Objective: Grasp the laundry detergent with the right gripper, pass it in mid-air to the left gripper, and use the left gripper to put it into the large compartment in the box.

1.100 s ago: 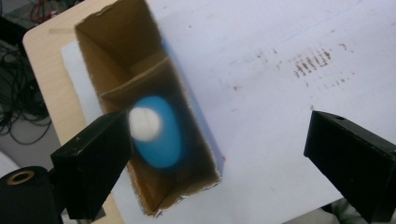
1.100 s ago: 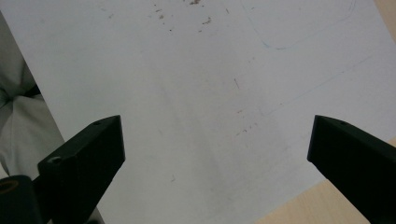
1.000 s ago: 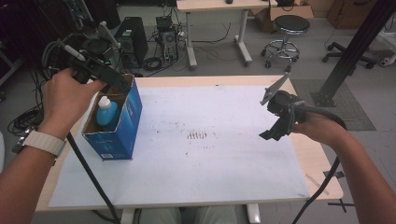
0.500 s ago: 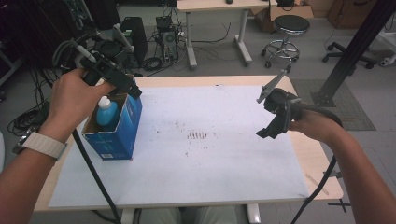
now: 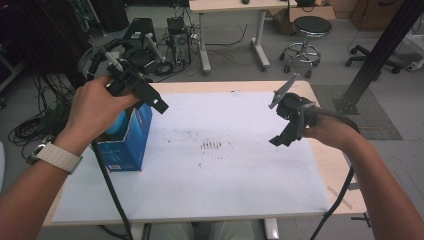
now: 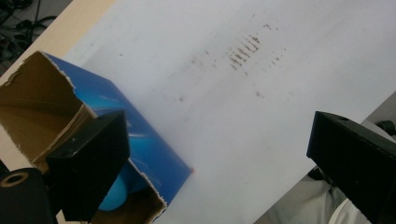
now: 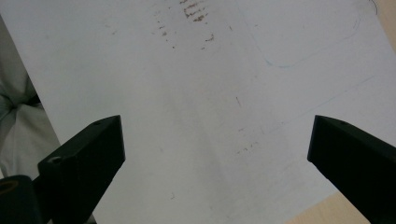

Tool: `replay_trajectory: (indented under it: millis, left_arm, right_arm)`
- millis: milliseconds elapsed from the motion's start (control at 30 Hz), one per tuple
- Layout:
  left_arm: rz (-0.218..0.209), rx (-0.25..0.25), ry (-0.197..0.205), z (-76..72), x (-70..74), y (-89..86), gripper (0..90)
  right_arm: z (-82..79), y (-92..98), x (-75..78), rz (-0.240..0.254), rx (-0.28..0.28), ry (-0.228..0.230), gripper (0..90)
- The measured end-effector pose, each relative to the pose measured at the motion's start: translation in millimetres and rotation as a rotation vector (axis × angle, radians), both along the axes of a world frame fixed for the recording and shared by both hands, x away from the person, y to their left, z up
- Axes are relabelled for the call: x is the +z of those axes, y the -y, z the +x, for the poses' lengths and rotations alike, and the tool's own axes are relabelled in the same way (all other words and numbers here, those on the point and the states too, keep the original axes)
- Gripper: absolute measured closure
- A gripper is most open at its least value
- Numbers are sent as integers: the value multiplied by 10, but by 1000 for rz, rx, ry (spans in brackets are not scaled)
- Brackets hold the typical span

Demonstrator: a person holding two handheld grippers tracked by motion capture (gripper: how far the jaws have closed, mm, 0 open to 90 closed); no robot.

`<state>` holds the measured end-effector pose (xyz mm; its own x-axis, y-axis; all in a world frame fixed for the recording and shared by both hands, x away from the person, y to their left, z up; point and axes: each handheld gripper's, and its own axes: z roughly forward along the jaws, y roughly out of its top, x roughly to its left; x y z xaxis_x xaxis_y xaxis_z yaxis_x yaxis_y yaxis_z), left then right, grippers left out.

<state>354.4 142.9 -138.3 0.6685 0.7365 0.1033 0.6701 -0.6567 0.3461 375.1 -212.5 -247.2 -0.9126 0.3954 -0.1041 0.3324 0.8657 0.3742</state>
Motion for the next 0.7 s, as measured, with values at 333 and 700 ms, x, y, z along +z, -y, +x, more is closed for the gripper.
replay_trajectory:
  millis: [333, 700]
  left_arm:
    - [28, -85, -31, -15, -124, 167, 67]
    - [12, -245, -15, -22, -213, 333, 70]
  right_arm:
    - [84, -120, 87, 12, 16, 3, 38]
    - [172, -228, 121, 18, 37, 2, 38]
